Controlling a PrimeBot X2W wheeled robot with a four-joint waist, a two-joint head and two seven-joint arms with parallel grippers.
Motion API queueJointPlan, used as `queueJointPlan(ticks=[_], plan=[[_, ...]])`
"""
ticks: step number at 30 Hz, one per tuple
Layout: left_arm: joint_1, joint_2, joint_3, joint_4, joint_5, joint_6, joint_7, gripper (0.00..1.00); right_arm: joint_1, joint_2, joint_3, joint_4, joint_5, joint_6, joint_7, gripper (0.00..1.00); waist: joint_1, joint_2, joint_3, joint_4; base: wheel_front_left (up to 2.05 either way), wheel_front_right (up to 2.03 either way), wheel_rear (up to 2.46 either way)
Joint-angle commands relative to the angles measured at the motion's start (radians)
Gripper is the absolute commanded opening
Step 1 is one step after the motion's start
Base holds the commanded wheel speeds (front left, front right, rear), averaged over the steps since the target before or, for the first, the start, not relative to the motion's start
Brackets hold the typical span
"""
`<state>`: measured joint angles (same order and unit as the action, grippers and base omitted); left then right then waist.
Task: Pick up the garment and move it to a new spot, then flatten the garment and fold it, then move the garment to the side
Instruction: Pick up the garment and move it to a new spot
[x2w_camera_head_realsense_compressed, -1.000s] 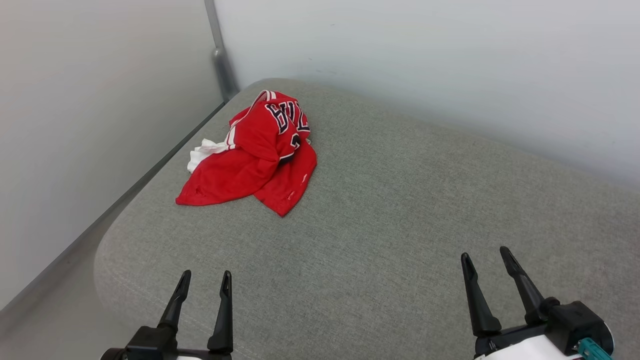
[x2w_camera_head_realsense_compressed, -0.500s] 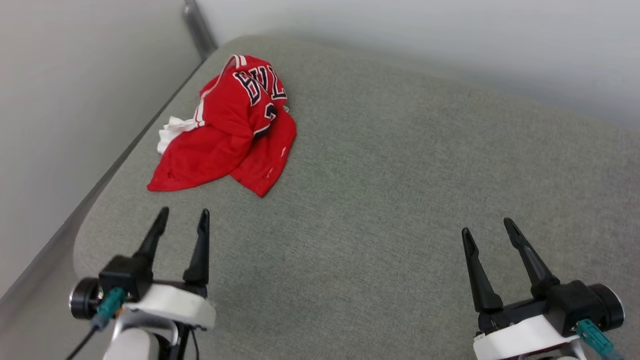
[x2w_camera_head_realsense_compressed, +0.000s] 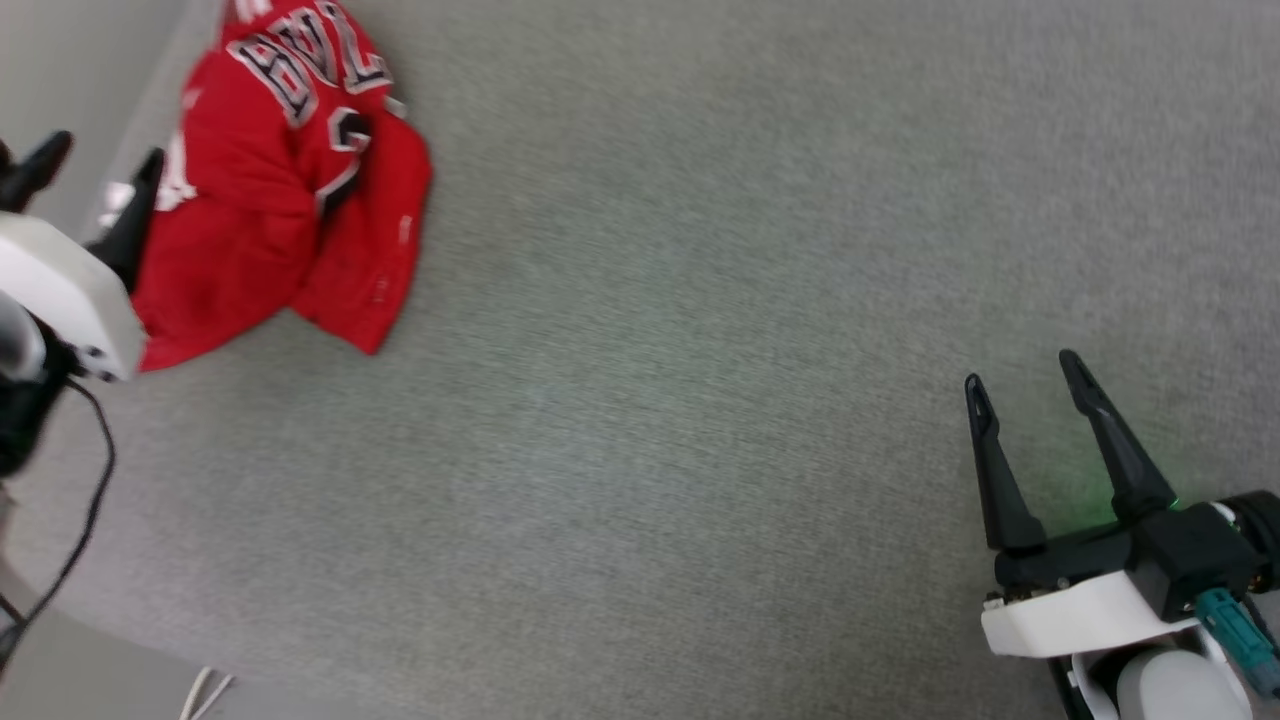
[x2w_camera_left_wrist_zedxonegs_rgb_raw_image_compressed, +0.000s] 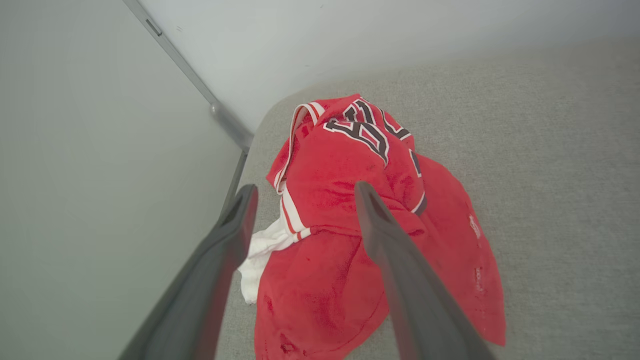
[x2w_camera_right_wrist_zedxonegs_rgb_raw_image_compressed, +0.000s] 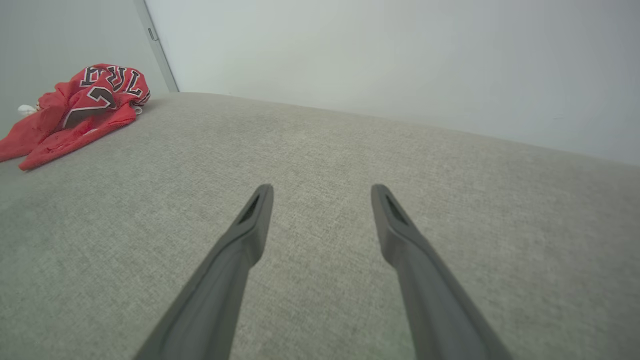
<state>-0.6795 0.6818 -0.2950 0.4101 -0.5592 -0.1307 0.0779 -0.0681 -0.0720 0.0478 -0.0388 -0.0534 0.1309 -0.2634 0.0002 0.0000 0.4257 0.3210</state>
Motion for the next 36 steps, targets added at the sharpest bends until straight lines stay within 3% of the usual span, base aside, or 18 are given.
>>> queueJointPlan(ticks=[1,5,6,10,15,19,20,21,26,36], plan=[[-0.056,0.043,-0.029,0.021,-0.08,0.002,0.086,1.0,-0.027,-0.009,-0.001,-0.012,-0.01,0.0,-0.002,1.0,-0.0002,0.0,0.093,-0.075,0.0,0.0,0.0],[-0.137,0.105,-0.04,0.063,-0.306,0.002,0.301,1.0,-0.04,-0.007,0.005,-0.022,-0.02,0.0,-0.002,1.0,-0.0002,0.0,0.143,-0.113,0.0,0.0,0.0],[-0.137,0.105,-0.04,0.063,-0.306,0.002,0.301,1.0,-0.04,-0.007,0.005,-0.022,-0.02,0.0,-0.002,1.0,-0.0002,0.0,0.143,-0.113,0.0,0.0,0.0],[-0.184,0.175,-0.053,0.096,-0.441,0.002,0.466,1.0,-0.05,-0.002,0.013,-0.02,-0.018,0.0,-0.002,1.0,-0.0002,0.0,0.184,-0.15,0.0,0.0,0.0],[-0.215,0.206,-0.072,0.141,-0.528,0.002,0.606,1.0,-0.057,-0.001,0.017,-0.009,-0.026,-0.001,0.003,1.0,-0.0002,0.0,0.226,-0.176,0.0,0.0,0.0],[-0.223,0.191,-0.1,0.174,-0.547,0.002,0.66,1.0,-0.053,0.0,0.01,0.0,-0.028,-0.001,0.006,1.0,-0.0002,0.0,0.244,-0.185,0.0,0.0,0.0],[-0.218,0.181,-0.109,0.184,-0.553,0.002,0.674,0.27,-0.051,0.0,0.008,0.002,-0.029,-0.001,0.006,1.0,-0.0002,0.0,0.246,-0.186,0.0,0.0,0.0],[-0.213,0.171,-0.12,0.188,-0.561,0.0,0.69,0.0,-0.049,0.0,0.007,0.005,-0.03,-0.001,0.006,1.0,-0.0002,0.0,0.246,-0.187,0.0,0.0,0.0],[-0.21,0.158,-0.136,0.198,-0.568,0.0,0.667,0.0,-0.049,0.006,0.013,0.018,-0.035,-0.001,0.006,1.0,-0.0002,0.0,0.224,-0.184,0.0,0.0,0.0],[-0.228,0.222,-0.165,0.159,-0.508,0.001,0.479,0.0,-0.038,0.018,0.035,0.05,-0.007,-0.001,-0.002,1.0,-0.0002,0.0,0.041,-0.171,0.0,0.0,0.0]])
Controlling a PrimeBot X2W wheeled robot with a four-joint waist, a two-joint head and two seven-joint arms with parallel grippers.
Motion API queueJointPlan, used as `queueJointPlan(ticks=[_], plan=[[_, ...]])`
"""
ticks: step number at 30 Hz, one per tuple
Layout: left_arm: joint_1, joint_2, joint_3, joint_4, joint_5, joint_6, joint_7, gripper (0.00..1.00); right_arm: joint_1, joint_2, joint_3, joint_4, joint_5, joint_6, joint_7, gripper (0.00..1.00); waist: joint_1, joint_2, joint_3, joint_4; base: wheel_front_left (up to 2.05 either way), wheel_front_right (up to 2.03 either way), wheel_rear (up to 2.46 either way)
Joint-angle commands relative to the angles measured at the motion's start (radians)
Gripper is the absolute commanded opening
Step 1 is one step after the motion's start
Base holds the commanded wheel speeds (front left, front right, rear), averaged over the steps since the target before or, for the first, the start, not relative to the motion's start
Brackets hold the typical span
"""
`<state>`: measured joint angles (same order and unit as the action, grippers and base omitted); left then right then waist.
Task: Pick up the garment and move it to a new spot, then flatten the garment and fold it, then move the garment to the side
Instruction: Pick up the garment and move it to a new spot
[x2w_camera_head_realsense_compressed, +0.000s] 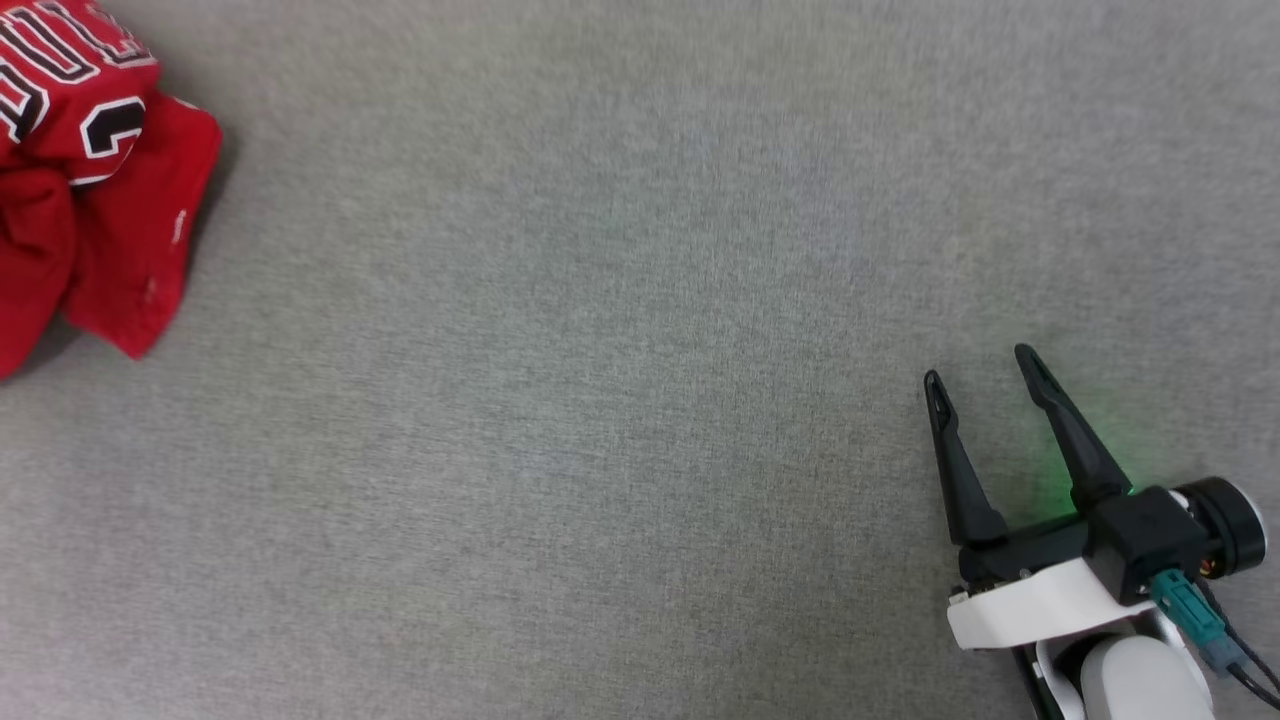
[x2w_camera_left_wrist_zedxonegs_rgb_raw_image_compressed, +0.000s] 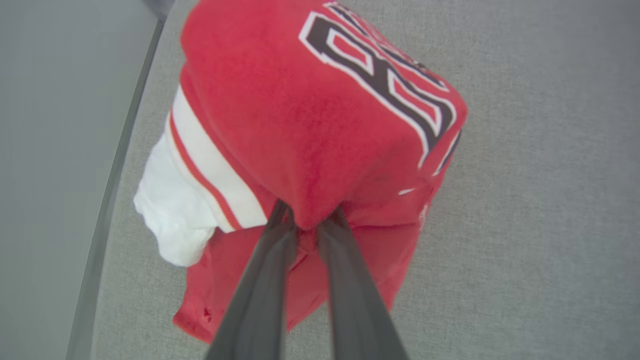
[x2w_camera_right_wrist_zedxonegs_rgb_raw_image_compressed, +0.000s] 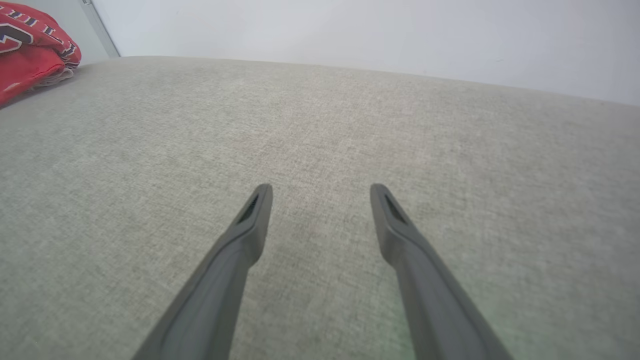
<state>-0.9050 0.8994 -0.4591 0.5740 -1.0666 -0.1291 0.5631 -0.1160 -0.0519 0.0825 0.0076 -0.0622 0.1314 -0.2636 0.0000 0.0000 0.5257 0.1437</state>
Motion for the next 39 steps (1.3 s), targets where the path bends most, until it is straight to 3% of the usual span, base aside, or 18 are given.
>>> queueJointPlan(ticks=[1,8,14,23,29,33,36,39], plan=[[-0.006,0.008,-0.006,-0.019,0.005,-0.001,-0.022,0.0,0.013,-0.002,0.0,0.009,0.007,-0.001,-0.002,1.0,0.0,0.0,-0.083,0.007,0.0,0.0,0.0],[-0.03,0.032,-0.057,-0.148,0.035,-0.001,-0.094,0.0,0.042,0.002,-0.016,0.058,0.058,-0.001,-0.002,1.0,0.0,0.0,-0.242,0.009,0.0,0.0,0.0],[-0.05,-0.014,-0.109,-0.272,0.05,-0.001,-0.106,0.0,0.066,0.002,-0.026,0.085,0.101,-0.001,-0.002,1.0,0.0,0.0,-0.34,-0.017,0.0,0.0,0.0],[-0.08,-0.189,-0.196,-0.429,0.089,0.045,-0.103,0.0,0.081,0.002,-0.047,0.098,0.137,-0.001,-0.002,1.0,0.0,0.0,-0.403,-0.131,0.0,0.0,0.0],[-0.126,-0.349,-0.211,-0.454,0.119,0.083,-0.196,0.0,0.072,0.002,-0.069,0.095,0.161,-0.001,-0.002,1.0,0.0,0.0,-0.397,-0.242,0.0,0.0,0.0],[-0.136,-0.444,-0.223,-0.427,0.123,0.083,-0.265,0.0,0.081,0.002,-0.101,0.089,0.171,-0.001,-0.002,1.0,0.0,0.0,-0.38,-0.273,0.0,0.0,0.0],[-0.093,-0.48,-0.256,-0.393,0.123,0.071,-0.28,0.0,0.083,0.002,-0.117,0.084,0.172,-0.001,-0.002,1.0,0.0,0.0,-0.364,-0.276,0.0,0.0,0.0],[-0.027,-0.473,-0.305,-0.351,0.128,0.053,-0.274,0.0,0.074,0.002,-0.118,0.079,0.175,-0.001,-0.002,1.0,0.0,0.0,-0.343,-0.27,0.0,0.0,0.0]])
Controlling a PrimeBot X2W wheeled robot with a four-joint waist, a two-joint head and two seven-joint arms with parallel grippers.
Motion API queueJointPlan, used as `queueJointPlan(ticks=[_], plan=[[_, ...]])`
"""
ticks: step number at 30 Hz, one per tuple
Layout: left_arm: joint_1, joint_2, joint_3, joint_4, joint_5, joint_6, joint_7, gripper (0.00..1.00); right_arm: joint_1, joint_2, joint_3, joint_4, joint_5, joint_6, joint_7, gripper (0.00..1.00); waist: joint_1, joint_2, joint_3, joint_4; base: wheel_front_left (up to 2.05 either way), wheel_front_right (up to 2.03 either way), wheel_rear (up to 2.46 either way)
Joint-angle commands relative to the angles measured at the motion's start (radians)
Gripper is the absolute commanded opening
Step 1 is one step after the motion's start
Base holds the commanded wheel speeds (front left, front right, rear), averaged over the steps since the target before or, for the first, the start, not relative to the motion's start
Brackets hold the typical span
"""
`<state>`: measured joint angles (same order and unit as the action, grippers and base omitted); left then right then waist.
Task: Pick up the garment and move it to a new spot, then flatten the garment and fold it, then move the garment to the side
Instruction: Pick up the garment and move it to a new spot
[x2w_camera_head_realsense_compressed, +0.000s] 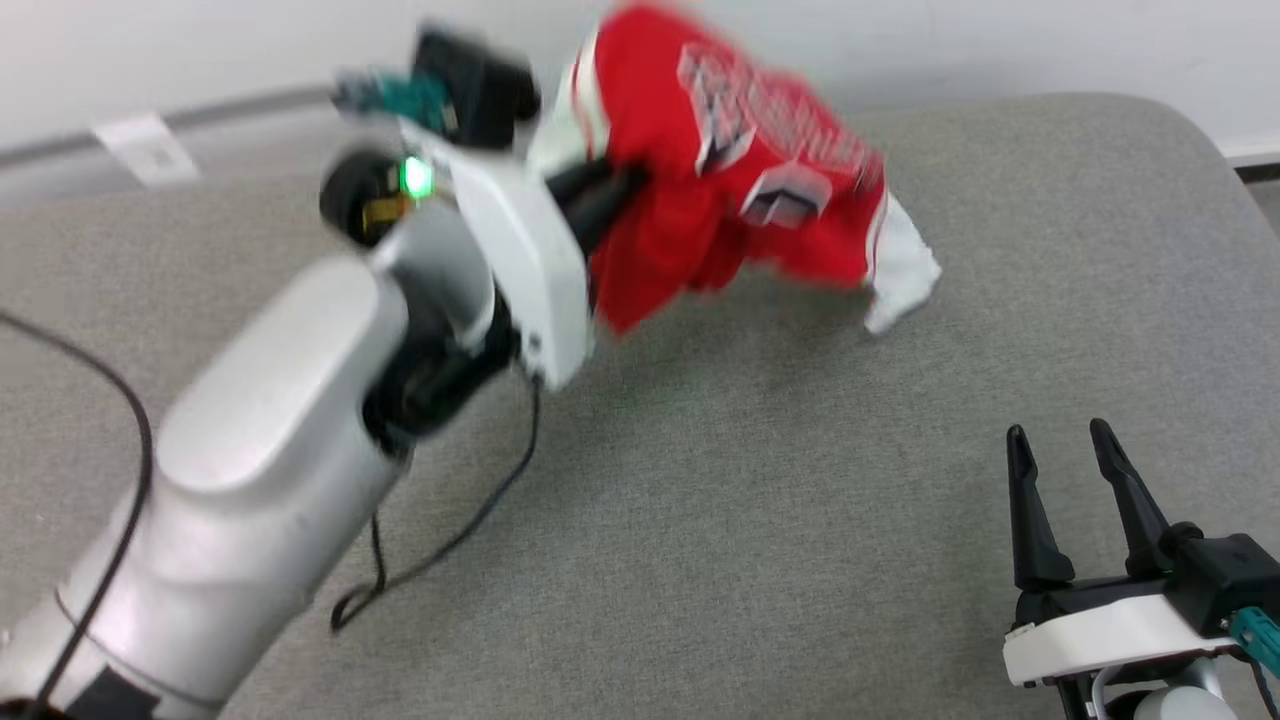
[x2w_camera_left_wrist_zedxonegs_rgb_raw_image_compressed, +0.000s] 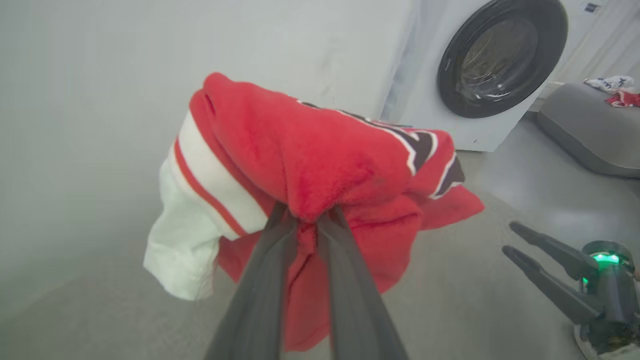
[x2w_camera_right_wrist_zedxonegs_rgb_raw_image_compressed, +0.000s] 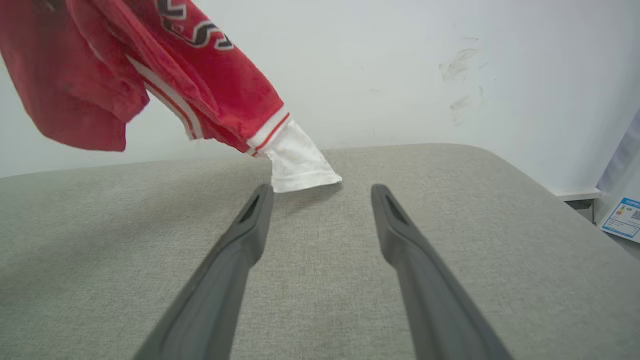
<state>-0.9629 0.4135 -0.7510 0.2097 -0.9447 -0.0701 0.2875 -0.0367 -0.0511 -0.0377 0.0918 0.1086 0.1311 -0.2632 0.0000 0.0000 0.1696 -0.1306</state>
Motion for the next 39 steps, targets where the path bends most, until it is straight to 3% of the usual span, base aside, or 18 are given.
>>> queueJointPlan(ticks=[1,6,13,14,15,22,25,27,35,39], plan=[[0.058,0.021,-0.034,0.032,0.014,-0.013,0.005,0.0,-0.009,0.001,0.007,-0.005,0.003,-0.001,-0.002,1.0,0.0,0.0,0.02,0.007,0.0,0.0,0.0],[0.165,0.1,-0.151,0.15,0.101,-0.033,0.01,0.0,-0.025,0.001,0.022,-0.008,-0.004,-0.001,-0.002,1.0,0.0,0.0,0.048,0.023,0.0,0.0,0.0],[0.237,0.1,-0.262,0.279,0.193,-0.038,-0.012,0.03,-0.029,0.001,0.032,-0.004,-0.017,-0.001,-0.002,1.0,0.0,0.0,0.057,0.044,0.0,0.0,0.0],[0.247,0.092,-0.276,0.3,0.208,-0.035,-0.016,0.47,-0.029,0.001,0.032,-0.002,-0.019,-0.001,-0.002,1.0,0.0,0.0,0.055,0.048,0.0,0.0,0.0],[0.256,0.071,-0.288,0.329,0.225,-0.023,-0.04,1.0,-0.03,0.001,0.028,0.0,-0.025,-0.001,-0.002,1.0,0.0,0.0,0.05,0.057,0.0,0.0,0.0],[0.284,0.002,-0.268,0.374,0.215,0.003,-0.158,1.0,-0.002,0.001,0.021,0.012,-0.04,-0.001,-0.002,1.0,0.0,0.0,-0.01,0.102,0.0,0.0,0.0],[0.293,-0.001,-0.243,0.366,0.213,0.029,-0.224,1.0,0.014,0.001,0.022,0.015,-0.043,-0.001,-0.002,1.0,0.0,0.0,-0.048,0.124,0.0,0.0,0.0],[0.3,0.001,-0.23,0.359,0.211,0.043,-0.25,1.0,0.021,0.001,0.021,0.015,-0.044,-0.001,-0.002,1.0,0.0,0.0,-0.062,0.132,0.0,0.0,0.0],[0.389,0.062,-0.1,0.243,0.19,0.17,-0.497,1.0,0.068,0.001,0.006,0.01,-0.05,-0.001,-0.002,1.0,0.0,0.0,-0.141,0.185,0.0,0.0,0.0],[0.476,0.09,-0.033,0.132,0.216,0.225,-0.548,1.0,0.084,0.001,0.005,0.0,-0.052,-0.001,-0.002,1.0,0.0,0.0,-0.154,0.2,0.0,0.0,0.0]])
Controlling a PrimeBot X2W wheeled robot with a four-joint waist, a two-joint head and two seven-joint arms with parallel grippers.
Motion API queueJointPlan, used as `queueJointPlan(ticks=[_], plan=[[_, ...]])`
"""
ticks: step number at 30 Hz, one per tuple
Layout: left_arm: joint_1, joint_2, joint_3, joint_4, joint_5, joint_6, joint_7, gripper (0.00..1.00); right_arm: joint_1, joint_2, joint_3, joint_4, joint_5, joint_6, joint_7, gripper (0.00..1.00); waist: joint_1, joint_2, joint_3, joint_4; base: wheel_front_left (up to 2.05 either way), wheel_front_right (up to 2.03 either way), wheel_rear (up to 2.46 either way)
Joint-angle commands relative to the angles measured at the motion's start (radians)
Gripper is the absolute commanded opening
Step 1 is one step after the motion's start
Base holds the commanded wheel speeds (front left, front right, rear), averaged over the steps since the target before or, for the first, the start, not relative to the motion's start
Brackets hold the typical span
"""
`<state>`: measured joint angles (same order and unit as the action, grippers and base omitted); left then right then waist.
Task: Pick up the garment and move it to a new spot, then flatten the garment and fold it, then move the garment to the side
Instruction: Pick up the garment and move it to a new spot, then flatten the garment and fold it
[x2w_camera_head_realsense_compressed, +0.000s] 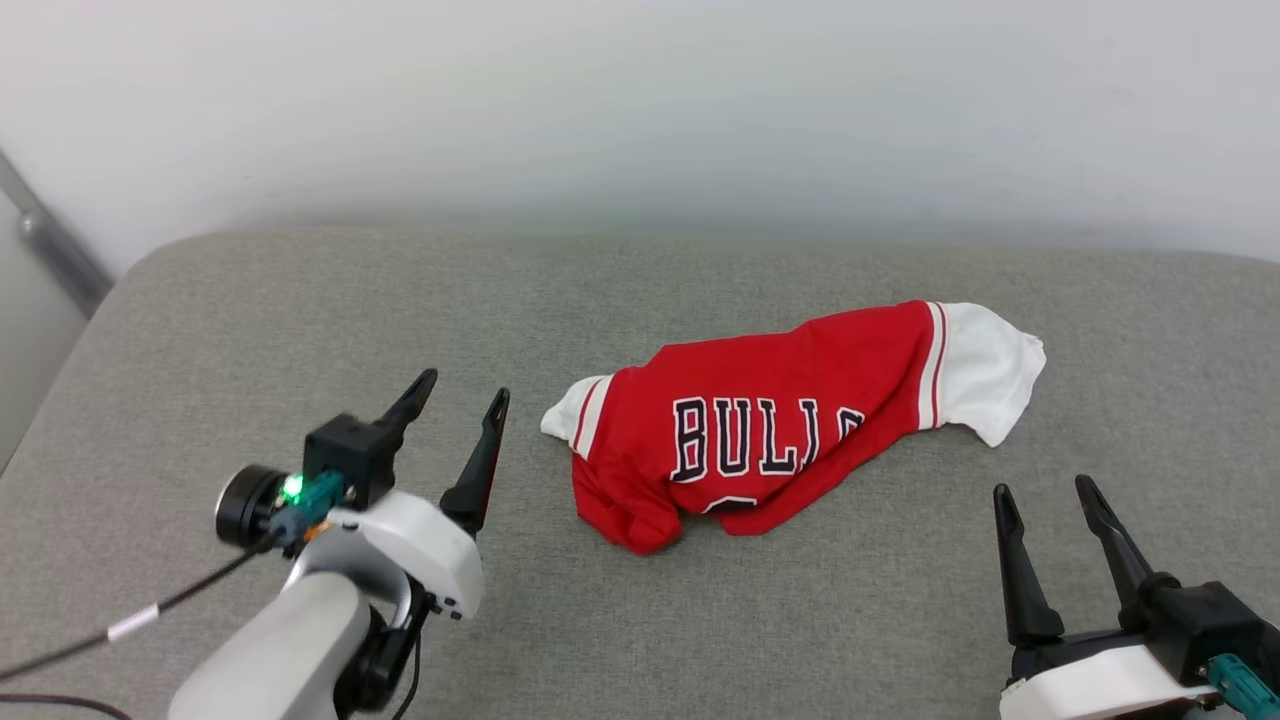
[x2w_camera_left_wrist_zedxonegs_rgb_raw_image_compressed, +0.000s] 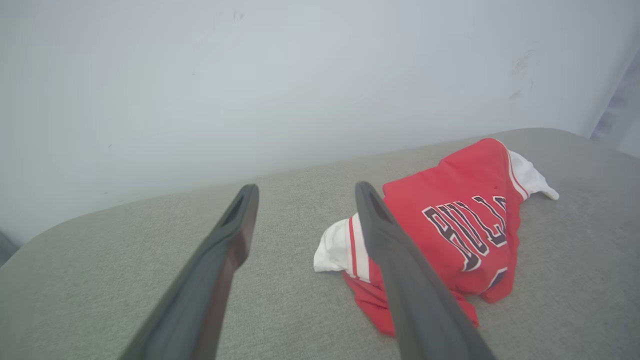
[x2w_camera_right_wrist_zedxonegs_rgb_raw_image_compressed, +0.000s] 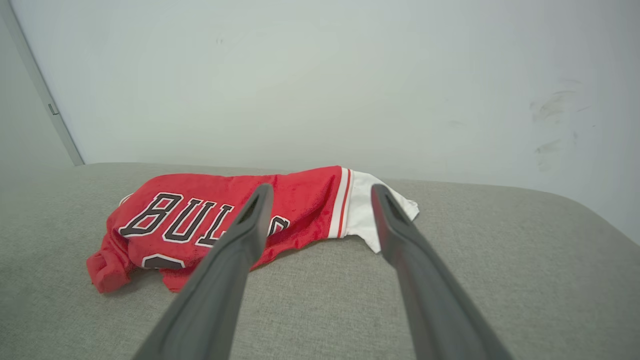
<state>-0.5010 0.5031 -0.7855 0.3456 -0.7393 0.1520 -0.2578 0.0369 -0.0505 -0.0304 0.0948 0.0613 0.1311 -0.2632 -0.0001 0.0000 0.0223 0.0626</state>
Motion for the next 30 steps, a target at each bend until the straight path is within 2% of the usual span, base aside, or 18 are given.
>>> queueJointPlan(ticks=[1,3,7,8,11,20,23,26,30], plan=[[0.041,0.004,0.021,-0.035,0.021,0.023,-0.007,1.0,0.013,0.001,-0.002,-0.006,-0.006,-0.001,-0.002,1.0,0.0001,0.0,-0.009,0.01,0.0,0.0,0.0],[0.101,-0.016,0.088,-0.121,0.071,0.067,-0.009,1.0,0.019,0.001,-0.004,-0.01,-0.007,-0.001,-0.002,1.0,0.0001,0.0,-0.011,0.017,0.0,0.0,0.0],[0.264,-0.079,0.182,-0.235,0.17,0.094,-0.007,1.0,0.029,0.001,-0.001,-0.014,-0.005,-0.001,-0.002,1.0,0.0001,0.0,-0.013,0.021,0.0,0.0,0.0],[0.319,-0.117,0.227,-0.27,0.211,0.083,-0.007,1.0,0.028,0.001,0.009,-0.013,-0.002,-0.001,-0.002,1.0,0.0001,0.0,-0.013,0.021,0.0,0.0,0.0],[0.396,-0.167,0.281,-0.289,0.254,0.05,-0.007,1.0,0.031,0.0,0.014,-0.009,-0.008,-0.001,-0.002,1.0,0.0001,0.0,-0.014,0.019,0.0,0.0,0.0],[0.434,-0.234,0.373,-0.275,0.343,-0.049,-0.008,1.0,0.023,0.0,0.018,-0.009,0.001,-0.001,-0.002,1.0,0.0001,0.0,-0.003,-0.002,0.0,0.0,0.0],[0.397,-0.243,0.347,-0.274,0.359,-0.092,-0.003,1.0,0.02,0.0,0.021,-0.01,-0.001,-0.001,-0.002,1.0,0.0001,0.0,0.015,-0.012,0.0,0.0,0.0],[0.327,-0.245,0.295,-0.27,0.373,-0.131,0.087,1.0,0.007,0.0,0.025,-0.013,-0.012,-0.001,-0.002,1.0,0.0001,0.0,0.041,-0.025,0.0,0.0,0.0],[0.206,-0.259,0.223,-0.256,0.353,-0.187,0.324,1.0,-0.011,0.0,0.021,-0.022,-0.024,-0.001,-0.002,1.0,0.0001,0.0,0.093,-0.044,0.0,0.0,0.0]])
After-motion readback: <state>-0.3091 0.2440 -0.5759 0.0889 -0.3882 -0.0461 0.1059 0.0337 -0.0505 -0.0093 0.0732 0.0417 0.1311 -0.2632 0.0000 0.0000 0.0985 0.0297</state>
